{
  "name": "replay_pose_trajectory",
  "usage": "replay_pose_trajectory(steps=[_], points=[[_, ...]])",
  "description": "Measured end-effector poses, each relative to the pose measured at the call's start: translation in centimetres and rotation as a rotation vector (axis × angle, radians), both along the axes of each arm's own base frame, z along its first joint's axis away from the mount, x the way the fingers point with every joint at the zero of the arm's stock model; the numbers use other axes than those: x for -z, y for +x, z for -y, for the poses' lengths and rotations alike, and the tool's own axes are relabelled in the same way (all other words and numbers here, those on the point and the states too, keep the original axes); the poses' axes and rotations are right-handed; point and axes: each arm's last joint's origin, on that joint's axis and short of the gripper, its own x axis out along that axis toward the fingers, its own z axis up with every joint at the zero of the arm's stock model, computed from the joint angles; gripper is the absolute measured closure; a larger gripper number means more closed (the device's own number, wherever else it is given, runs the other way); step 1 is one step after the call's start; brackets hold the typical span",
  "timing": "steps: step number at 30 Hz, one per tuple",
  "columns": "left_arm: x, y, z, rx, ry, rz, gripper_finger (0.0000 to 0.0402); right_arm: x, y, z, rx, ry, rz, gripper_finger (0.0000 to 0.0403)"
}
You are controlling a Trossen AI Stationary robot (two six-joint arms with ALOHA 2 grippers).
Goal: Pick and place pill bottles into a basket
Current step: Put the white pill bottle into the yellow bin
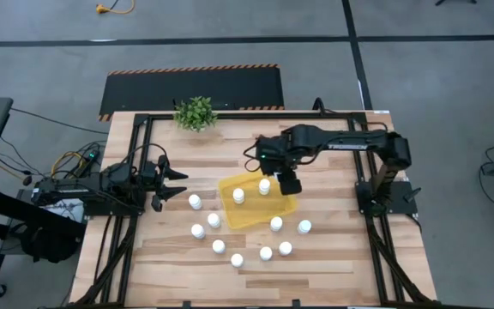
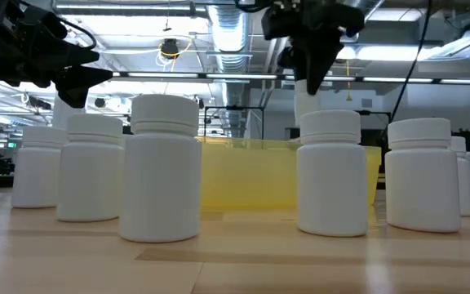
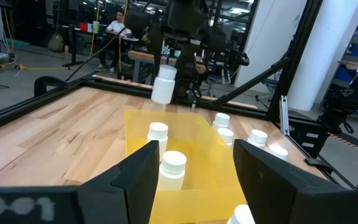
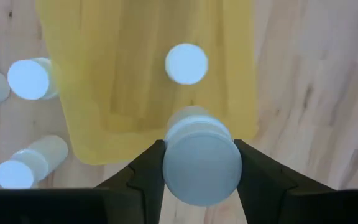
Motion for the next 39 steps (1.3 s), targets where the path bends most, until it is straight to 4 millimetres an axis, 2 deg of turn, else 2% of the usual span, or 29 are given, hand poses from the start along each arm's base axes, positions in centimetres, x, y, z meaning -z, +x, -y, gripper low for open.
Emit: replay_pose_trajectory(steps=[5,12,19,25,30,39], points=[[0.0,0.0,0.0,0.001,0.0,0.0,0.0207,2.0,1.3,0.4,-0.011,0.008,-0.042,0.0246],[0.0,0.0,0.0,0.0,0.0,0.0,0.0207,3.8,2.3,0.8,-0.033,0.007,-0.063,0.0253],[0.0,0.0,0.0,0.0,0.0,0.0,0.0207,5.6,3.2,2.1,-0.009,0.012,-0.092,0.0245],[0.0,0.0,0.0,0.0,0.0,0.0,0.0207,5.5,3.4,3.0,0.005,0.032,-0.047,0.0253],[0.0,0.0,0.0,0.0,0.0,0.0,0.0207,5.5,3.2,3.6,0.022,0.042,-0.058,0.024],[0.0,0.0,0.0,0.0,0.0,0.0,0.0207,6.2,2.9,3.4,0.018,0.066,-0.083,0.0249]])
